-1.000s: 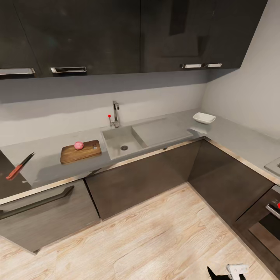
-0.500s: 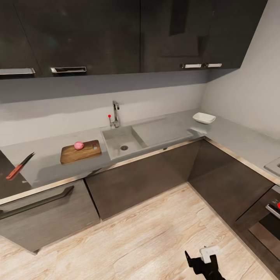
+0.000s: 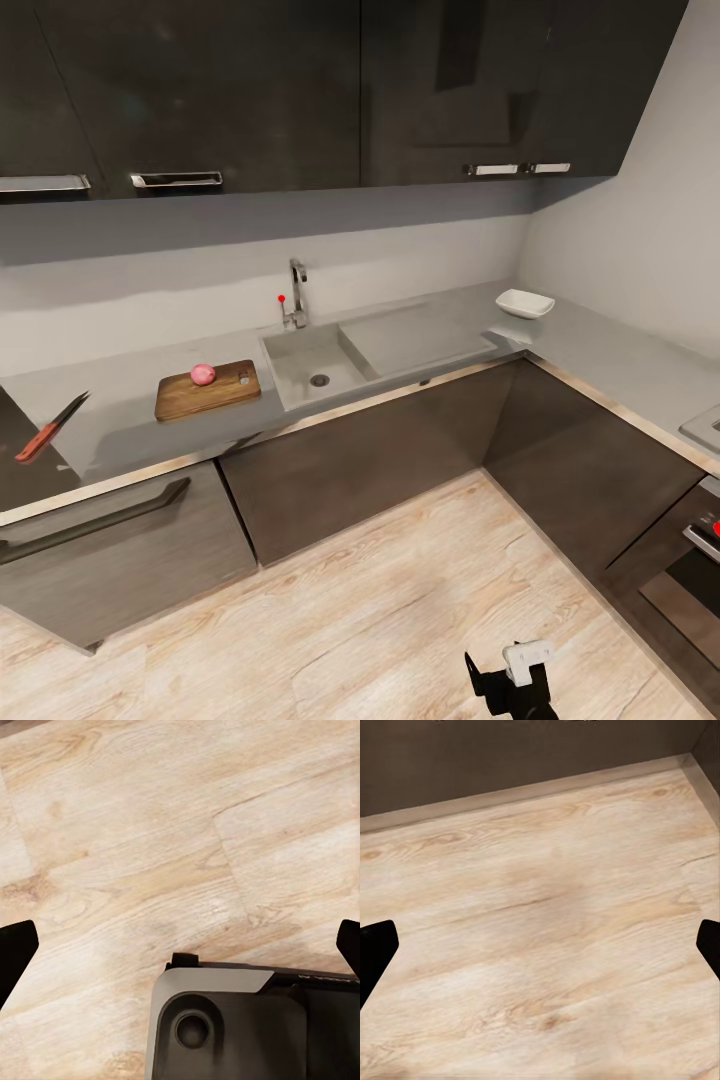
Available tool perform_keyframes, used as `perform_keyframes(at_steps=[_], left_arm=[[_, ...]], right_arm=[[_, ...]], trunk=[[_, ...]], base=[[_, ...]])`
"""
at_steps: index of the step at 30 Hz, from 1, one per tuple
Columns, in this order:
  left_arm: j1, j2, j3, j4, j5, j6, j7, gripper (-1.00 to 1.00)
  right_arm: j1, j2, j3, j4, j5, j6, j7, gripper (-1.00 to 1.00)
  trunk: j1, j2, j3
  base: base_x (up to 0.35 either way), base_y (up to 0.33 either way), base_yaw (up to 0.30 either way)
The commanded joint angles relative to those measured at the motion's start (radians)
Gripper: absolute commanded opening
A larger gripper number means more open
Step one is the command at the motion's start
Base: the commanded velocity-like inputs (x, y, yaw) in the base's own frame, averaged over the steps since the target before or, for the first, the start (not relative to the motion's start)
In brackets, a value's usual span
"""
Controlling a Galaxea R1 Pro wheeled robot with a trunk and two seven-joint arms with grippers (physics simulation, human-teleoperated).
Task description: In the kitchen, take the Vidalia onion out of the sink, dice it on the chopping board with the paring knife, put the diced onion into the bowl on the countertop, then place both the paring knife and the chopping board into the sink.
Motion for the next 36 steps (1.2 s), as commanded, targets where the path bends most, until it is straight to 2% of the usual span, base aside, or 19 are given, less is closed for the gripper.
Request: perform_keyframes(at_steps=[1,20,24,25,26,28,31,33,36], left_arm=[[-0.001,0.001,-0.008,0.001,0.009,-0.004,0.003,1.00],[-0.001,0.001,-0.008,0.001,0.009,-0.004,0.003,1.00],[-0.001,0.001,-0.008,0.001,0.009,-0.004,0.003,1.00],[-0.001,0.001,-0.008,0.001,0.009,-0.004,0.003,1.00],[-0.001,0.001,-0.008,0.001,0.009,-0.004,0.003,1.00],[-0.001,0.001,-0.008,0.002,0.009,-0.004,0.003,1.00],[-0.001,0.001,-0.008,0.003,0.009,-0.004,0.003,1.00],[-0.001,0.000,-0.008,0.006,0.009,-0.004,0.003,1.00],[-0.001,0.000,-0.008,0.011,0.009,-0.004,0.003,1.00]], right_arm=[[-0.001,0.002,-0.009,-0.001,0.009,-0.008,0.008,1.00],[-0.001,0.001,-0.011,-0.001,0.009,-0.024,0.007,1.00],[-0.001,-0.005,-0.012,-0.075,0.011,-0.008,-0.044,1.00],[-0.001,-0.004,-0.012,-0.156,0.010,0.037,-0.079,1.00],[-0.001,-0.004,-0.011,-0.188,0.010,0.065,-0.089,1.00],[-0.001,-0.003,-0.009,-0.293,0.009,0.177,-0.108,1.00],[-0.014,-0.003,0.001,-0.510,0.009,0.411,-0.121,1.00],[-0.028,-0.003,0.012,-0.567,0.009,0.470,-0.124,1.00],[-0.092,-0.003,0.057,-0.649,0.010,0.576,-0.134,1.00]], trunk=[[0.001,-0.002,-0.002],[0.001,-0.002,-0.002],[0.001,-0.002,-0.002],[0.001,-0.002,-0.002],[0.001,-0.002,-0.002],[0.001,-0.002,-0.002],[0.001,-0.002,-0.002],[0.001,-0.002,-0.002],[0.001,-0.002,-0.002]], base=[[0.000,0.000,0.000],[0.000,0.000,0.000],[0.000,0.000,0.000],[0.000,0.000,0.000],[0.000,0.000,0.000],[0.000,0.000,0.000],[0.000,0.000,0.000],[0.000,0.000,0.000],[0.000,0.000,0.000]])
